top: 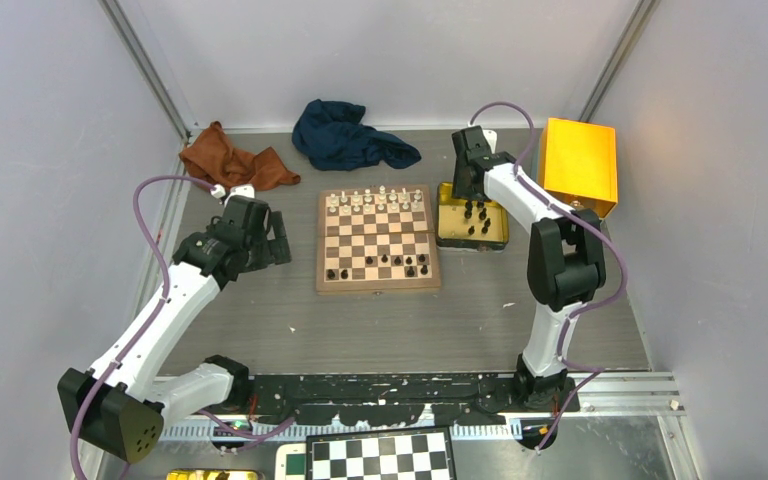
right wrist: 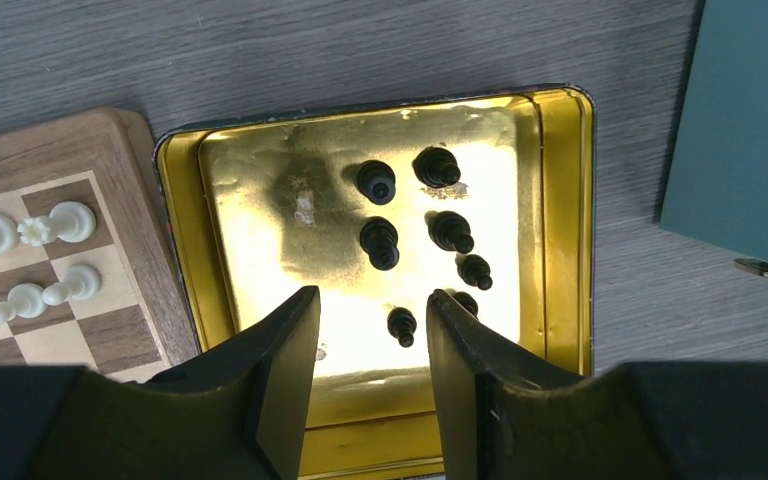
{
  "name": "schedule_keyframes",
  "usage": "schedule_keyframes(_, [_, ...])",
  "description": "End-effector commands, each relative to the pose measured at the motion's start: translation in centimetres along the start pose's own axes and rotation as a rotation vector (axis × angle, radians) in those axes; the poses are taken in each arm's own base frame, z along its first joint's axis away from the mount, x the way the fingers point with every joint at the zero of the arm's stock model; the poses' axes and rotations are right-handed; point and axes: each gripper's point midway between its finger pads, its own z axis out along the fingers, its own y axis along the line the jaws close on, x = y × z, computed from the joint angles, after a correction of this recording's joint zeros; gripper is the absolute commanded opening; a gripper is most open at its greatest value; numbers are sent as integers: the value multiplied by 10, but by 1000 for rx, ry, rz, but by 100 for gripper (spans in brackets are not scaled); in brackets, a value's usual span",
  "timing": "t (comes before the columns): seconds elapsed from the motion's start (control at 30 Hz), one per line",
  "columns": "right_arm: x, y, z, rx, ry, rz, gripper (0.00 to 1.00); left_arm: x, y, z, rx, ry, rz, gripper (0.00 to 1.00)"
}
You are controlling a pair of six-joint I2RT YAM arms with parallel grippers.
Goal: Set up the chess pieces on the board
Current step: Pick up the chess piece from the storage box.
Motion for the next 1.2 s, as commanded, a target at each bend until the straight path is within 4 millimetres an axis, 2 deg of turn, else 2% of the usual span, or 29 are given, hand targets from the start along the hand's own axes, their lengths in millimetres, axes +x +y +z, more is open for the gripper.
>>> schedule_keyframes(0.0, [-9,2,9,-23,-27,54,48,-17,-6,-5,25,-48,-19,100])
schedule_keyframes(0.4, [2,-2,31,-15,14,65,42,-14,-5,-5,23,-41,-12,100])
schedule_keyframes(0.83, [11,0,45,-18,50,63,37,-14,-4,-5,19,-42,-8,100])
schedule_keyframes(1.17, [9,-2,47,-14,48,67,20,-15,-4,-3,13,-39,-2,100])
